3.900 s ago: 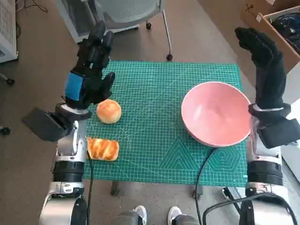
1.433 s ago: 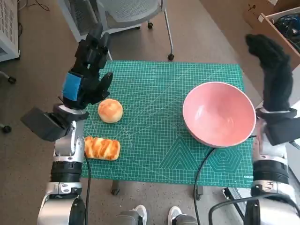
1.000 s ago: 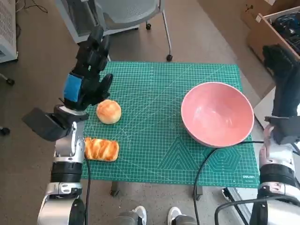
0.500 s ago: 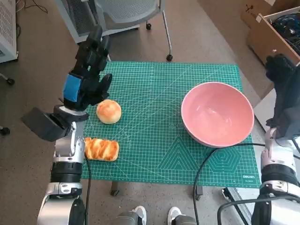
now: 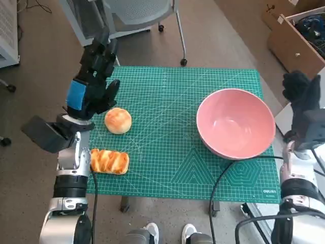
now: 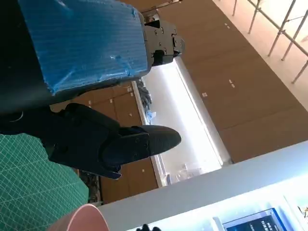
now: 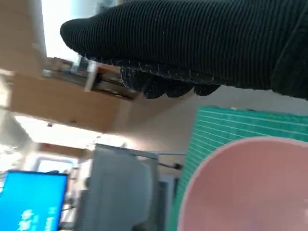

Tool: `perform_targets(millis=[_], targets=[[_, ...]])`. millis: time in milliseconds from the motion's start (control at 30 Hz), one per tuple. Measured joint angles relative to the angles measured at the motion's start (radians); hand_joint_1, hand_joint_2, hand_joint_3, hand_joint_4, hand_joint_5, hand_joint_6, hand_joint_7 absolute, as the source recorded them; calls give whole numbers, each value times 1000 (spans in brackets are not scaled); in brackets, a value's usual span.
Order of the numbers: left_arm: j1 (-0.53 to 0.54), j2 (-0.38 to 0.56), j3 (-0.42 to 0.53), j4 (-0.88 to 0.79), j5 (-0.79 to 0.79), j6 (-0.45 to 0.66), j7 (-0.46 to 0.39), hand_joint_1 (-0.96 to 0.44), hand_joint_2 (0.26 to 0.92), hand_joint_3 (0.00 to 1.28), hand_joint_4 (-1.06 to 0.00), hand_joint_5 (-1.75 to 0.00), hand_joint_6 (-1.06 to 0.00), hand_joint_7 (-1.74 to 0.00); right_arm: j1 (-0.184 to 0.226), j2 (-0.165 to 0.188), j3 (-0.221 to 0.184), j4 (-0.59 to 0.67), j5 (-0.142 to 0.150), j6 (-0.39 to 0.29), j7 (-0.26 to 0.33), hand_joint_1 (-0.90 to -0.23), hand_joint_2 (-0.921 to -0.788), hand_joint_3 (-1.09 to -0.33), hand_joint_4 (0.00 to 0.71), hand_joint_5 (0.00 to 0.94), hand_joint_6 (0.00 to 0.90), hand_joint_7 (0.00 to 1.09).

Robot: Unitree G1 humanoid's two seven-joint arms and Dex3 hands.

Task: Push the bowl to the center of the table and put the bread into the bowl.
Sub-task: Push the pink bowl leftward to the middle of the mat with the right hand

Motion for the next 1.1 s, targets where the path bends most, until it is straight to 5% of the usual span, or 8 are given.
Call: perform_targets(millis=[667, 1100], targets=[[17, 25, 20, 0, -1, 2, -1, -705, 921, 505, 1, 1, 1, -106, 0, 74, -15, 25, -4, 147, -15, -678, -921, -824, 192, 13, 281, 25], [22, 31, 46, 1, -5, 2, -5, -704, 921, 477, 1, 1, -38, -145, -2, 124, -27, 27, -2, 162, -10, -652, -921, -816, 196, 9, 284, 24]])
